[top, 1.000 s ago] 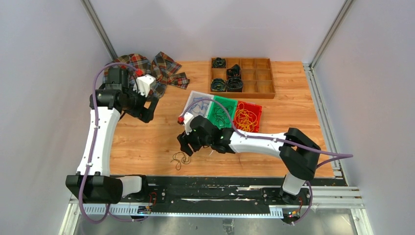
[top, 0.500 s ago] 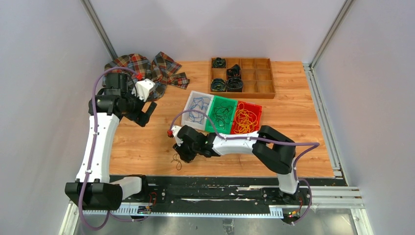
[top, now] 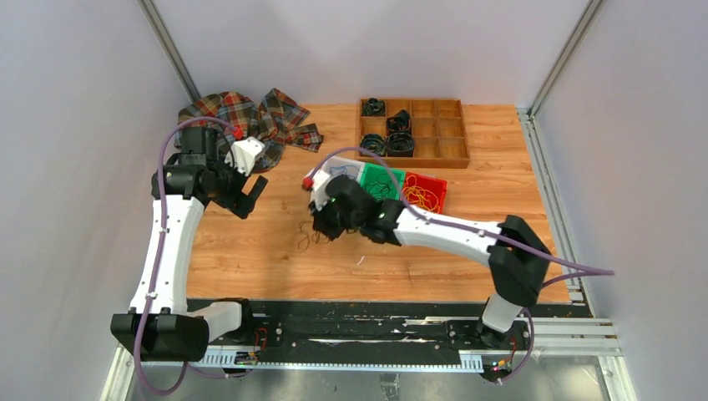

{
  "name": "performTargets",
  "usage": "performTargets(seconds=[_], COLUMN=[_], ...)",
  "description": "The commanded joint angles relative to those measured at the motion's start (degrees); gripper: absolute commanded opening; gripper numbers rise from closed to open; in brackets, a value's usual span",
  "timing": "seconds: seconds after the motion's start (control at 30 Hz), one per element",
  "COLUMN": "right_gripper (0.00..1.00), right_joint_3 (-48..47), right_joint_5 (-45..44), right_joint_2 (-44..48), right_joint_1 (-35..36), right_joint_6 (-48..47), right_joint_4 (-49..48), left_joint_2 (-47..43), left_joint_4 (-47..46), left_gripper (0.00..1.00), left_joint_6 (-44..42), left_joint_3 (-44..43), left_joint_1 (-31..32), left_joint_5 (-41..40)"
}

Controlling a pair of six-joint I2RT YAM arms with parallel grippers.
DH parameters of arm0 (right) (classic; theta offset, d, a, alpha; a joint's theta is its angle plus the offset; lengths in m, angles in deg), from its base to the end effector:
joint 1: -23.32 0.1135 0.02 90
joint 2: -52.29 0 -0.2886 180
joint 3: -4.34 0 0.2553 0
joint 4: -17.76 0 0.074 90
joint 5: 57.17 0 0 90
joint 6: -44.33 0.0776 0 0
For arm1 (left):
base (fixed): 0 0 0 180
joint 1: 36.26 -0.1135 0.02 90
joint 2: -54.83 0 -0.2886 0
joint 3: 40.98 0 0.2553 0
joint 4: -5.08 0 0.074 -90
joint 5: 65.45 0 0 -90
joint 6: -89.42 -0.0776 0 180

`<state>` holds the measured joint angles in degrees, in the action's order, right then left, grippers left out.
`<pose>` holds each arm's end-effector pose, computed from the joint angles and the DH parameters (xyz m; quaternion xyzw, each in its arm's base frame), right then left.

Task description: Untangle the cables

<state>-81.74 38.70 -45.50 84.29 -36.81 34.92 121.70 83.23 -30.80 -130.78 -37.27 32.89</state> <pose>0.2073 0.3899 0.2746 -0.4011 0.7611 0.3268 0.3912 0.2279 -0.0072 0.3545 0.2610 0.9155 0.0134 0.3058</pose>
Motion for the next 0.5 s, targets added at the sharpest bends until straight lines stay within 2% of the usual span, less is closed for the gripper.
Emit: performTargets(seconds=[0.0,0.23,0.3,0.47], right_gripper=[0.01,0.01,0.01,0.01], right_joint_3=[1.5,3.7,3.9,2.8], right_joint_5=[-5.1,-14.6,-19.2,-22.3], right_joint_2=[4.2,5.1,4.9,2.1], right_joint_1=[-8.0,-17.7,-18.6,-19.9], right_joint_6=[-1.6,-2.7,-3.0,-3.1], right_joint_4=[3.2,6.5,7.2,8.0], left_joint_2=[-1.6,-1.7,-1.5,-1.0], left_joint_4=[-0.6,-0.6,-0.6,-0.6], left_gripper=[0.98,0.98,0.98,0.98], left_joint_6=[-0.9,-0.8,-0.5,0.1], left_joint_3=[1.3,1.3,0.8,0.3], left_joint_1=[-0.4,-0.5,-0.5,-0.5], left_joint_5=[-0.4,-0.4,-0.1,0.5])
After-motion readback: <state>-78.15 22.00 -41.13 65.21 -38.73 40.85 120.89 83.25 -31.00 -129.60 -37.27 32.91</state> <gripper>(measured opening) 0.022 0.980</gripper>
